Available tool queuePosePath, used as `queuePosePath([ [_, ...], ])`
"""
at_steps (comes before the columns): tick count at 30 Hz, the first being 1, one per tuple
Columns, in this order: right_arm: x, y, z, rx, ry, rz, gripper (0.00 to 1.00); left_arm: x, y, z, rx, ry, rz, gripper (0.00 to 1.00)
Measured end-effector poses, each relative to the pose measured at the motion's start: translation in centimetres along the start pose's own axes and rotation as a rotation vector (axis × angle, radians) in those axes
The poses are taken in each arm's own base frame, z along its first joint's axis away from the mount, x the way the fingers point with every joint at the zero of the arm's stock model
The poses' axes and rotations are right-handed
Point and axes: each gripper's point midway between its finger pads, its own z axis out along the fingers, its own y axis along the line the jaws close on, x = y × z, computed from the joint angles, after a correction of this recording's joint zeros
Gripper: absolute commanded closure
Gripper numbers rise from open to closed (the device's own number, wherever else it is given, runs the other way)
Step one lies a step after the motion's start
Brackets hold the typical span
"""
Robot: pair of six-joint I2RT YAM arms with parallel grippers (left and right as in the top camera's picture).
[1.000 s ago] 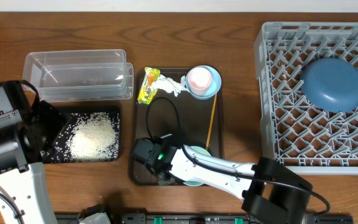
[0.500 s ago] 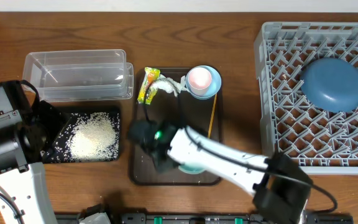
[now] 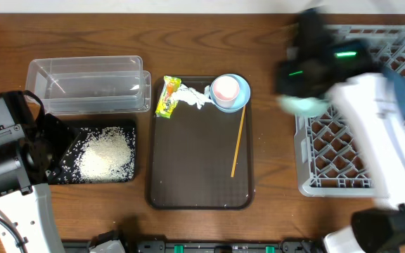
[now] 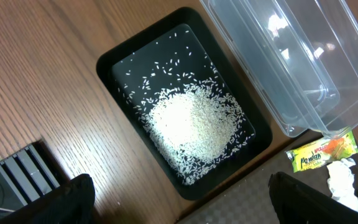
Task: Sort waste into correct bins and load items into the dishwasher rack
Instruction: 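Lift the mint-green bowl with the right gripper and carry it to the rack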
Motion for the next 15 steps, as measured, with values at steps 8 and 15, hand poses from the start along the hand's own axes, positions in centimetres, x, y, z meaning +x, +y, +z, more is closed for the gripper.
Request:
queuePosePath([
  [8, -7.5, -12.9, -5.4, -0.26, -0.221, 0.184, 0.99, 0.0, 0.0, 0.0, 0.0, 0.0, 0.0, 0.08],
  [15, -13.0, -20.8, -7.2, -0.463, -0.51, 0.15, 0.99, 0.0, 0.0, 0.0, 0.0, 0.0, 0.0, 0.08],
])
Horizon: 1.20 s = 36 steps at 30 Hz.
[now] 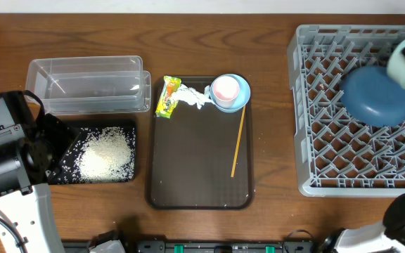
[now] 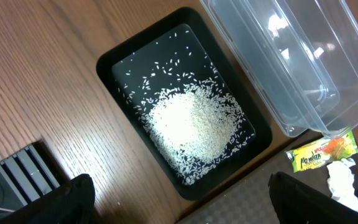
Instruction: Sort waste into correct bins and load items into the dishwasher rack
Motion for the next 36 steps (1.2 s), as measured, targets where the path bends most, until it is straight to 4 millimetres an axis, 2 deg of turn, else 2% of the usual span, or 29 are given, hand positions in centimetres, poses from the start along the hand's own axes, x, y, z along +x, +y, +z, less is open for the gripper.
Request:
queuePosePath([
  [2, -1.2, -1.9, 0.2, -0.048, -0.048, -0.031, 0.99, 0.0, 0.0, 0.0, 0.0, 0.0, 0.0, 0.08],
  [7, -1.9, -6.7, 1.5, -0.122, -0.089, -0.012, 0.99, 0.0, 0.0, 0.0, 0.0, 0.0, 0.0, 0.08],
  [12, -3.2, -9.8, 2.9, -0.243, -0.144, -0.06, 0.99, 0.0, 0.0, 0.0, 0.0, 0.0, 0.0, 0.08],
  [20, -3.4, -12.7, 3.6, -0.327, -0.16, -0.001, 0.99, 0.0, 0.0, 0.0, 0.0, 0.0, 0.0, 0.08],
  [31, -3.8, -15.5, 0.7, -0.292, -0.197, 0.093, 0.99, 0.0, 0.0, 0.0, 0.0, 0.0, 0.0, 0.08],
  [36, -3.8, -15.8, 0.4, -0.287, -0.204, 0.091, 0.99, 0.0, 0.0, 0.0, 0.0, 0.0, 0.0, 0.08],
])
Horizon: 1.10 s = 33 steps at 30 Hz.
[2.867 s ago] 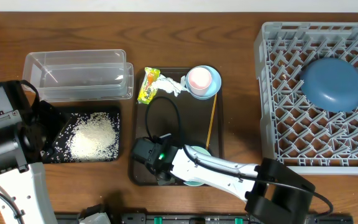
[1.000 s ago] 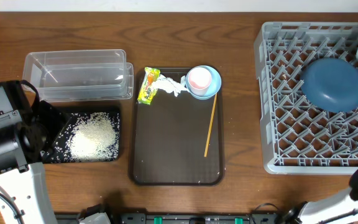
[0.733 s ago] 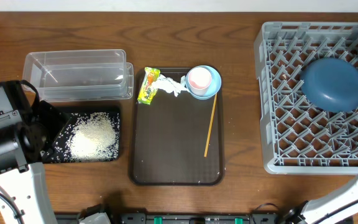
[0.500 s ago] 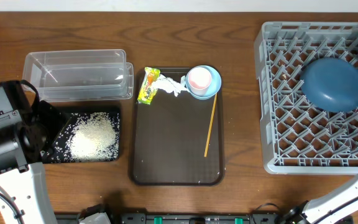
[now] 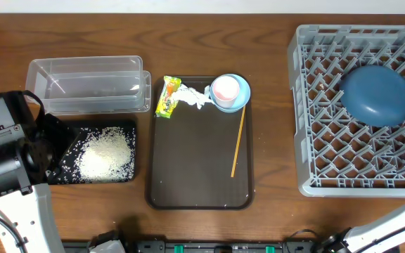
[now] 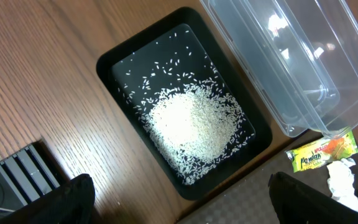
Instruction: Sort waste into correct bins and load items into the dishwasher rack
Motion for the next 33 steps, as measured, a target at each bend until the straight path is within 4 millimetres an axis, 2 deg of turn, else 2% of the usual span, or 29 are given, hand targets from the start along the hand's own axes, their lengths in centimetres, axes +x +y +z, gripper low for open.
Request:
queuePosePath([
  [10, 0.1, -0.1, 0.6, 0.013, 0.0, -0.054, 0.99, 0.0, 0.0, 0.0, 0.0, 0.0, 0.0, 0.08],
  [18, 0.4, -0.3, 2.8, 0.054, 0.007, -0.08, 0.99, 0.0, 0.0, 0.0, 0.0, 0.0, 0.0, 0.08],
  [25, 0.3, -0.6, 3.1, 0.081, -0.002, -0.109, 0.99, 0.0, 0.0, 0.0, 0.0, 0.0, 0.0, 0.08],
  [28, 0.4, -1.2, 3.3, 0.076, -0.003, -0.127, 0.99, 0.0, 0.0, 0.0, 0.0, 0.0, 0.0, 0.08],
  [33, 1.7, -3.9, 3.8, 0.073, 0.012, -0.099, 0.99, 0.0, 0.0, 0.0, 0.0, 0.0, 0.0, 0.08],
])
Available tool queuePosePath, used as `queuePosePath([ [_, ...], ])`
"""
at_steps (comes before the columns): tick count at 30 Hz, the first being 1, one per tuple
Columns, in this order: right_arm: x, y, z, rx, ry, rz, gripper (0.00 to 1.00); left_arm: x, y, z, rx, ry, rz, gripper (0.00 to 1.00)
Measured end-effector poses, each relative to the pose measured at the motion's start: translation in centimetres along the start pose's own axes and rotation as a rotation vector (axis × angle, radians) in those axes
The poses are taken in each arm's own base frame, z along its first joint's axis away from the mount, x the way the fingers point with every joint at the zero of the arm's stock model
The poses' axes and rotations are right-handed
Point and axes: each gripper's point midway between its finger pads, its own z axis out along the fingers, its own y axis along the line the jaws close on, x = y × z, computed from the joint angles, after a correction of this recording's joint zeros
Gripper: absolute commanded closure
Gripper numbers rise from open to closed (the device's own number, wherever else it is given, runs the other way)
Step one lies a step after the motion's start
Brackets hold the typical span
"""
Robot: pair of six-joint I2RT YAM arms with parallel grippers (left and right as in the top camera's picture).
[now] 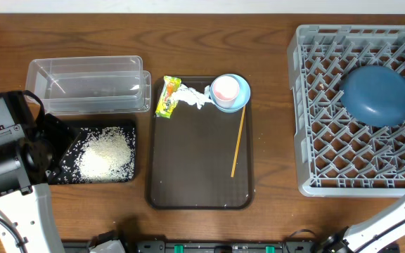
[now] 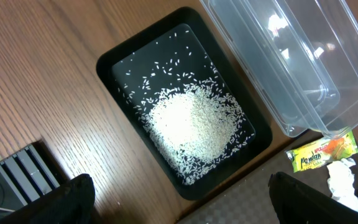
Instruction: Sort waste into correct bins and load items into the dishwasher rack
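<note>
A dark blue bowl [image 1: 375,95] lies upside down in the grey dishwasher rack [image 1: 329,161]. On the brown tray [image 1: 195,176] are a yellow-green wrapper [image 1: 167,97], a crumpled white tissue [image 1: 195,96], a pink cup [image 1: 225,89] in a light blue dish [image 1: 240,102], and a chopstick [image 1: 238,144]. My left gripper [image 2: 179,208] is open and holds nothing, above the table edge beside the black tray of rice [image 2: 188,115]. Only a pale end of my right gripper shows at the rack's right edge, its fingers hidden.
A clear plastic bin [image 1: 88,84] stands at the back left, just behind the black tray of rice [image 1: 104,153]. My left arm's body [image 1: 5,154] fills the near left corner. A stretch of the right arm [image 1: 399,218] crosses the near right corner.
The pale end of my right gripper shows slightly more at the right edge. Nothing else has moved.
My right arm was a blur over the rack's left and middle. Then only its end showed at the far right by the blue bowl in the rack. It has stayed at the frame's edge since. The left arm has held still throughout.
</note>
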Motion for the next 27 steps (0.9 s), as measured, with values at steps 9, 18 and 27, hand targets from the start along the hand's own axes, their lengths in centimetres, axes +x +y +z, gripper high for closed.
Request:
queuePosePath([
  [9, -0.1, -0.6, -0.6, 0.003, -0.008, 0.032, 0.91, 0.0, 0.0, 0.0, 0.0, 0.0, 0.0, 0.08],
  [18, -0.2, -1.8, -4.3, 0.116, -0.029, 0.238, 0.75, 0.0, 0.0, 0.0, 0.0, -0.001, 0.0, 0.08],
  [27, -1.4, 2.1, -8.0, 0.333, -0.051, 0.313, 0.69, 0.0, 0.0, 0.0, 0.0, 0.0, 0.0, 0.08],
])
